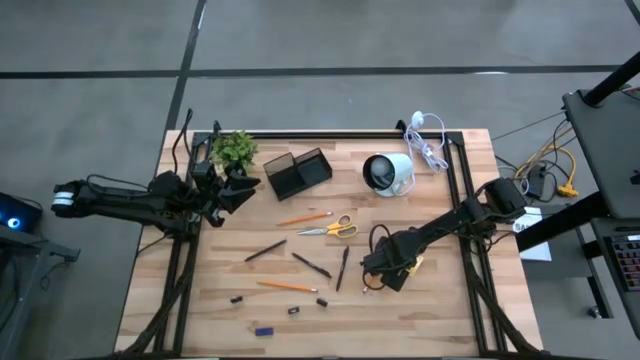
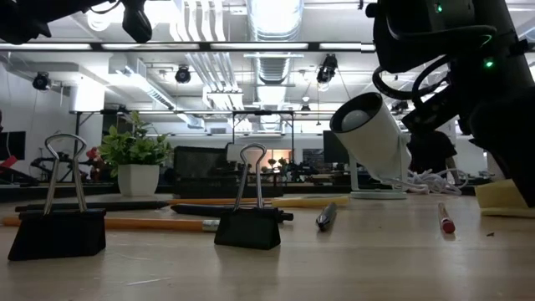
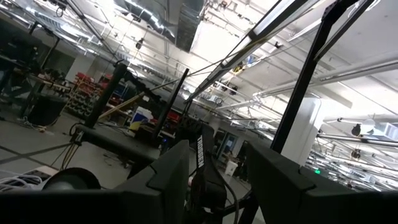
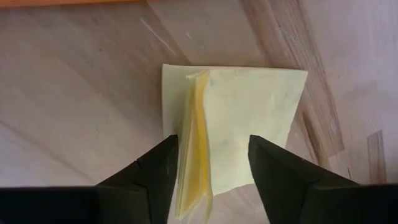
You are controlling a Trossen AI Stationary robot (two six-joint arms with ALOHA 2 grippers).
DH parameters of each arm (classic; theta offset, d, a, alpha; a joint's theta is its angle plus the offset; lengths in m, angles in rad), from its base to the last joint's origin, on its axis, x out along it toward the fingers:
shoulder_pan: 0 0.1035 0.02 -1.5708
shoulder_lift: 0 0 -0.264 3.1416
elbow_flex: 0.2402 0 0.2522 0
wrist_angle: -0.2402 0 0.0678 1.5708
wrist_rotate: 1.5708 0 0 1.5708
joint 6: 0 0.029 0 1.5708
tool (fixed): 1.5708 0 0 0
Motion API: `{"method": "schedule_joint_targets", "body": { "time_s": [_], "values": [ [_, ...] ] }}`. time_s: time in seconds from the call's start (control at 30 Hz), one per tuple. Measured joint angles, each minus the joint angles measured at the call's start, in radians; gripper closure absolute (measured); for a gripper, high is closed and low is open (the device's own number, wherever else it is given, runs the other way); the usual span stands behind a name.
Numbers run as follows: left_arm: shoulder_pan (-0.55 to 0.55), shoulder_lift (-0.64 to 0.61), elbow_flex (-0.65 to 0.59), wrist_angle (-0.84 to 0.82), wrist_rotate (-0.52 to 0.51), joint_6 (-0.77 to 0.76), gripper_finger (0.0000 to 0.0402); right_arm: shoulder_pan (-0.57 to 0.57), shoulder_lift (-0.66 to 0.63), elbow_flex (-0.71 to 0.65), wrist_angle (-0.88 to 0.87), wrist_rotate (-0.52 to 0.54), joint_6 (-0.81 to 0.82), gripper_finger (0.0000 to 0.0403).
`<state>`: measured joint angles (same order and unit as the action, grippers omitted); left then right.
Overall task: Pick and place office supplies into organizer
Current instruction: Put the yellow sticky note into the black desk organizer
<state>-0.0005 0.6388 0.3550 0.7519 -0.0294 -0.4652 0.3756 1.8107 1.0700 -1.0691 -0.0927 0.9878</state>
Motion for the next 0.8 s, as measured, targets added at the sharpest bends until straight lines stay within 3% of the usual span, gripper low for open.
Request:
{"method": "schedule_joint_targets", "body": {
  "time_s": [0.47,0.8],
  "values": [
    [0.0,0.001,0.0,-0.001,0.001,0.0,0.0256,0.0,0.0,-0.001,0.004,-0.018,-0.001,0.0385],
    [0.0,0.002,0.0,-0.001,0.001,0.0,0.0256,0.0,-0.001,0.008,0.004,-0.078,-0.025,0.0395]
  ]
}}
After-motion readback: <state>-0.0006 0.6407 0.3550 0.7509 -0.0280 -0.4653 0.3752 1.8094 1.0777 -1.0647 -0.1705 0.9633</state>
